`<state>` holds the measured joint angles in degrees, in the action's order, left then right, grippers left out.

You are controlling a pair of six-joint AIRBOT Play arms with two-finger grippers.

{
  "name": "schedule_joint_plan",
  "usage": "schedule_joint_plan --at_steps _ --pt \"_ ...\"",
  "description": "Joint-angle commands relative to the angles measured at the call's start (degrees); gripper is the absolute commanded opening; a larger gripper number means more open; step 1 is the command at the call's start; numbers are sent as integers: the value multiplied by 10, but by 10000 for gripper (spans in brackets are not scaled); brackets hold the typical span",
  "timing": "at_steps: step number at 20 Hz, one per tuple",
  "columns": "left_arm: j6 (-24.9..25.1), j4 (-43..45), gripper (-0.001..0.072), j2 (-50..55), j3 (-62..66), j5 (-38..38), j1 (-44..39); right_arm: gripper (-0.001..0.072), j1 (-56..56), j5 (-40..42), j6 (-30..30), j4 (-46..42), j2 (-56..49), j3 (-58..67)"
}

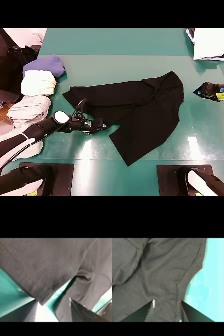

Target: Fold the shirts.

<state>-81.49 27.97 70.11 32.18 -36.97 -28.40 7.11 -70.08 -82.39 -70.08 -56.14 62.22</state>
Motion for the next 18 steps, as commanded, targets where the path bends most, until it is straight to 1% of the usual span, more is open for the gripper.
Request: schedule_joint_plan --at_steps 1,2,3,4,5,7,8,9,11,14,16,18 --pt "-11 1 493 1 -1 21 -3 375 0 0 0 0 6 0" --pt "-11 1 493 1 -1 20 -3 375 0 0 0 0 6 0" --pt "-11 1 440 1 -1 20 -3 375 0 0 0 0 6 0" --pt "-10 1 230 1 -1 21 -3 374 0 0 0 0 6 0" --pt "-10 1 146 1 -1 21 -3 375 0 0 0 0 6 0" --pt "-10 1 146 1 -1 19 -3 374 0 0 0 0 6 0" --pt "-9 1 25 0 0 18 -3 375 0 1 0 0 6 0" --pt "-7 0 31 -1 4 16 -3 374 0 2 0 0 6 0" --pt "7 1 30 -20 30 13 -3 373 0 11 23 0 6 0" --pt "24 27 30 -71 115 14 -3 373 0 20 35 0 -23 18" --pt "24 86 30 -97 188 3 -3 374 0 18 41 0 -79 56" --pt "21 160 30 -104 259 -31 -3 377 0 23 52 -1 -148 106"
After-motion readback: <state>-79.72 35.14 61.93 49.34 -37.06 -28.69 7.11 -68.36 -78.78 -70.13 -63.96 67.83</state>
